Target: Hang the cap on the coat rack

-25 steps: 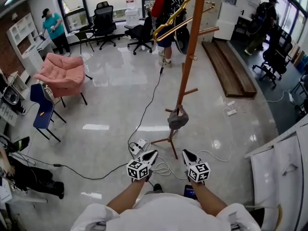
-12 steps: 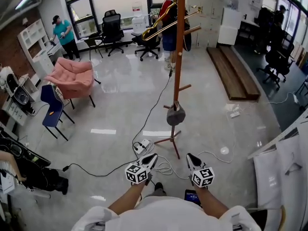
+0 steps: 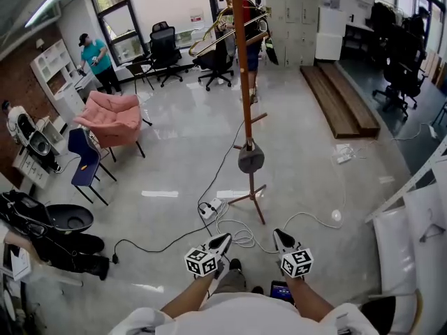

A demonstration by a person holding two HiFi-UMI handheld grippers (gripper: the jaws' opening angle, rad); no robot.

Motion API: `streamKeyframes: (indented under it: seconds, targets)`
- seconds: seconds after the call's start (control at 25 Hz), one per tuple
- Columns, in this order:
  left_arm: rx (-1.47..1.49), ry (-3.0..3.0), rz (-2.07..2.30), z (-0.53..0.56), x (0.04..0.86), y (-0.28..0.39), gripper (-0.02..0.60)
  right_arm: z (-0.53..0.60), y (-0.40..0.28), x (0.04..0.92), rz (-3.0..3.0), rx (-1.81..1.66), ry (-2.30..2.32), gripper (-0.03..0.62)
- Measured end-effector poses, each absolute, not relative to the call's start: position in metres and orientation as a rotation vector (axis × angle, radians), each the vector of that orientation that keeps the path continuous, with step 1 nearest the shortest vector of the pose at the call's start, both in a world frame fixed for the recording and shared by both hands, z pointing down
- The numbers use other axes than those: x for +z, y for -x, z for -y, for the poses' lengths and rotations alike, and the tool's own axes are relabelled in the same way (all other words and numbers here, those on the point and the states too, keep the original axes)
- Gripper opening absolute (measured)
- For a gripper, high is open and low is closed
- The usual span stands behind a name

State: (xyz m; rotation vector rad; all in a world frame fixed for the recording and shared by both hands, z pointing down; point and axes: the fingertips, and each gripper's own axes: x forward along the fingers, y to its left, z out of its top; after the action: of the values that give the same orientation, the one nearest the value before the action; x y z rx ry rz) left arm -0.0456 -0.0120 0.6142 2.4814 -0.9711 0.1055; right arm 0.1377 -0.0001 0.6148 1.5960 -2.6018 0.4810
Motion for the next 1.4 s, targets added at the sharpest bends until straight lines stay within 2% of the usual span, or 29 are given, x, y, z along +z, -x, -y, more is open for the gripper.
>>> streamKeyframes:
  seconds: [0.68,0.96,1.4]
  targets:
    - [0.065,-2.579,0.903,0.018,0.582,0.047,0.018,-0.023,-0.127,0.597,2.575,0.424,-1.68,0.028]
    - [0.048,-2.61,0.896,0.036,0.577,0.092,0.018,-0.006,-0.087,0.588,2.586,0.38,-1.708,0.026]
    - [0.022,-2.542,0.882,0.034,0.591,0.13,0.017,0.003,-0.06,0.593,2.556,0.409,-1.693,0.026]
